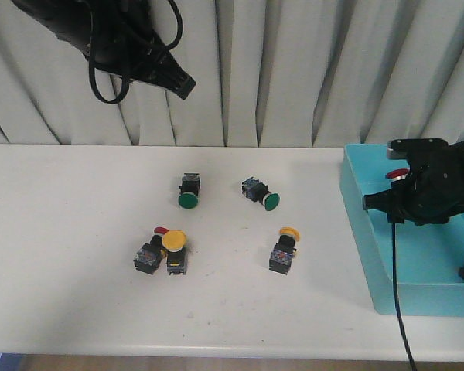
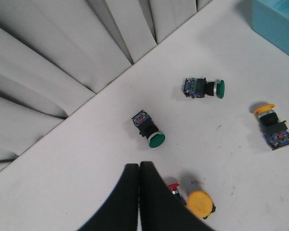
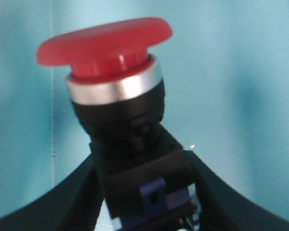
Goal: Pick red and yellow buttons and place in box
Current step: 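Carry the red button into the blue box with the right gripper and release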
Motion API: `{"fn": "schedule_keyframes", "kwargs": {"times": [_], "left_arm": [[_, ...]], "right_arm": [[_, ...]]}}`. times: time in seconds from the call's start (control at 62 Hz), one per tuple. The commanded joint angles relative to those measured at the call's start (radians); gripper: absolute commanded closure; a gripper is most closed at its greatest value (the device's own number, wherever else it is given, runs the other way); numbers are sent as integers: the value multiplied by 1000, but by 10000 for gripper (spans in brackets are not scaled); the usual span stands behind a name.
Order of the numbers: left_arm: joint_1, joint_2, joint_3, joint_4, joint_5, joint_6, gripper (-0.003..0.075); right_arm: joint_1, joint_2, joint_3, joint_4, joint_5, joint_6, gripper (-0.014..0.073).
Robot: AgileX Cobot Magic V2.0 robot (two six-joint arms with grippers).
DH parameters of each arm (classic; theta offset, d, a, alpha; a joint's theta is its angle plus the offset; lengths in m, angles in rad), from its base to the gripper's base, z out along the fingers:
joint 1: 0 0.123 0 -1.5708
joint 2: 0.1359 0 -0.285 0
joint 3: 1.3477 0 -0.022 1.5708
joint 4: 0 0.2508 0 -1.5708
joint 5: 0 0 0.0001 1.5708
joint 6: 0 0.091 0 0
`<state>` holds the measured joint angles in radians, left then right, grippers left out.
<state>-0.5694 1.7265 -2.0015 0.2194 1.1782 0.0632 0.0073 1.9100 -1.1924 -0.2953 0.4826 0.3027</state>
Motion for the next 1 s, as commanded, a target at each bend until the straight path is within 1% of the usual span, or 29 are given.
{"fn": "schedule_keyframes", "kwargs": {"times": [0.0, 0.113, 0.194, 0.307, 0.484, 0.581, 0.646, 0.742, 0.872, 0.985], "left_arm": [[3, -50, -23, 11, -41, -12, 728], [3, -50, -23, 10, -40, -12, 726], [3, -50, -23, 10, -40, -12, 726], [3, -50, -23, 10, -40, -12, 726], [3, -50, -23, 10, -40, -39, 722], [3, -50, -23, 10, -40, -39, 720], [3, -50, -23, 10, -40, -39, 717], [3, -50, -23, 10, -40, -39, 715], [3, -50, -23, 10, -69, -36, 703], [3, -50, -23, 10, -114, -35, 667]], "right_arm": [[-5, 2, -65, 106, 1, -108, 566], [-5, 47, -101, 226, 30, -221, 519], [-5, 74, -124, 282, 47, -285, 457], [-5, 91, -136, 264, 63, -297, 330], [-5, 91, -136, 248, 57, -297, 101], [-5, 87, -136, 248, 60, -303, 32], [-5, 74, -136, 247, 67, -303, 13], [-5, 30, -136, 246, 76, -303, 11], [-5, -101, -136, 238, 75, -303, 11], [-5, -250, -136, 236, 69, -303, 11]]}}
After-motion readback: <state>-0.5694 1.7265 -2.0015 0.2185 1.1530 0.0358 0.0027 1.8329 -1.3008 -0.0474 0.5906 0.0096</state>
